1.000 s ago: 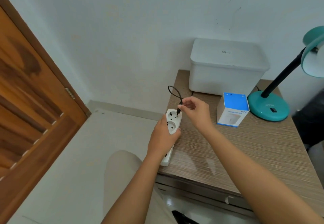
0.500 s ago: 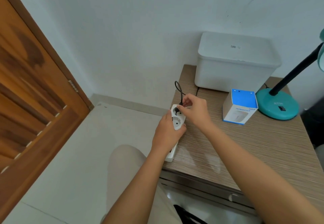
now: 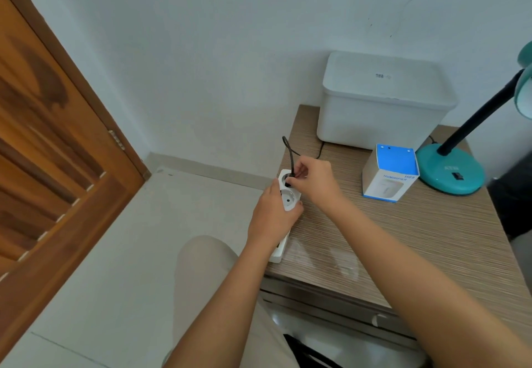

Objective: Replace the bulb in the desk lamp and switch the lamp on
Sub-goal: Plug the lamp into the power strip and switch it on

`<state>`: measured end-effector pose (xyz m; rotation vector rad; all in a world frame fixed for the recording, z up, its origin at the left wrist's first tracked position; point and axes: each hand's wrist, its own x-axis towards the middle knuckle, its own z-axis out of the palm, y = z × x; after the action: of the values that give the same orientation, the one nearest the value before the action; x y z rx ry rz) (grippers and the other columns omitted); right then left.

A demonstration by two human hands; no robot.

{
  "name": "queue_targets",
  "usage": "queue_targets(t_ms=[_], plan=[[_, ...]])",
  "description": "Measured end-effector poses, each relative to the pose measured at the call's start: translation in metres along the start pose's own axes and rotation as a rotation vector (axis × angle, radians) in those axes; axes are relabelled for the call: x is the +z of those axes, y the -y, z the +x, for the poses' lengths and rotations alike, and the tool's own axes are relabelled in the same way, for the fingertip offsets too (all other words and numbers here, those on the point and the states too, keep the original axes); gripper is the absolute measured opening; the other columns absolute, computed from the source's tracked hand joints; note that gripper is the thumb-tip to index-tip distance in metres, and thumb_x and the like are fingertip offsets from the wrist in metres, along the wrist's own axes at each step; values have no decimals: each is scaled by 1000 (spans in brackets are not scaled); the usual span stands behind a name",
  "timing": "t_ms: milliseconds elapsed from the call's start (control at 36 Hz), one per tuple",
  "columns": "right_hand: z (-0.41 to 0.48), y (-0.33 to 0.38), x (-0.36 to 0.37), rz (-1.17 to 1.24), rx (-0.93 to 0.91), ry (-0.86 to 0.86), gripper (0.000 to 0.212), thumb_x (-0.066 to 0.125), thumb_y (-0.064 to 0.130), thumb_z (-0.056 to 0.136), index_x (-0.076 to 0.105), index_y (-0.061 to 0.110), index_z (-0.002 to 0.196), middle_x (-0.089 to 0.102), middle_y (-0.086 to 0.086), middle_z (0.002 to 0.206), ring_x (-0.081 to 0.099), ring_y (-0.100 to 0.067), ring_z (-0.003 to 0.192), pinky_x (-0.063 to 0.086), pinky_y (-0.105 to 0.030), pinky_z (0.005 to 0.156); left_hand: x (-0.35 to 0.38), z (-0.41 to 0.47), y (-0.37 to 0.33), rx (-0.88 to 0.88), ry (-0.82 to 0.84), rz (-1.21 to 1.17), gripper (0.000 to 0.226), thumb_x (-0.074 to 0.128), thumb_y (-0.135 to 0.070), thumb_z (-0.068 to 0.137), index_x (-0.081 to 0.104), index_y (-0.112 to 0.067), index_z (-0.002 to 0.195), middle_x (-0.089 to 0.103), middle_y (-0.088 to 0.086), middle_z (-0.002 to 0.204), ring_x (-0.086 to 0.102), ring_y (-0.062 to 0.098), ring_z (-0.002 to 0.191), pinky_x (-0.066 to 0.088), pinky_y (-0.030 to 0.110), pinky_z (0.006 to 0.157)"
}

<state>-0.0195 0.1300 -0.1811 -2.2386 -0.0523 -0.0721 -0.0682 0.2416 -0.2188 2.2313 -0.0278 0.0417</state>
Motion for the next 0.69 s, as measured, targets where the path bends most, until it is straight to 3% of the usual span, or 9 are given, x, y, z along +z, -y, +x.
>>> queue_targets(t_ms=[111,194,361,694], plan=[[1,1,-2,96,19,-42,12,75,11,73,67,4,80,63,-2,74,56,-11,68,44,-4,59,-1,-1,-1,5,-3,-3,54,62,-35,80,44,-18,128,56,0,106,55,17,94,45,27,71],[0,2,-2,136,19,-77,11,73,13,76,69,6,83,65,-1,76,59,-10,70,47,-6,64,-1,-1,-1,1,1,-5,55,61,-35,81,42,-20,130,55,-1,108,55,16,95,46,28,73],[-1,2,3,106,34,-92,5,72,7,74,69,6,79,64,-2,72,55,-2,60,44,0,57,0,-1,-1,-2,-4,-4,50,62,-34,80,45,-17,124,55,0,104,55,16,92,46,27,69],[-6,12,-1,-21,66,-6,8,65,10,82,68,6,88,67,-8,86,56,-11,76,39,-8,60,-7,-5,-9,-47,50,9,54,61,-42,79,45,-17,124,55,0,106,56,17,95,51,34,76]])
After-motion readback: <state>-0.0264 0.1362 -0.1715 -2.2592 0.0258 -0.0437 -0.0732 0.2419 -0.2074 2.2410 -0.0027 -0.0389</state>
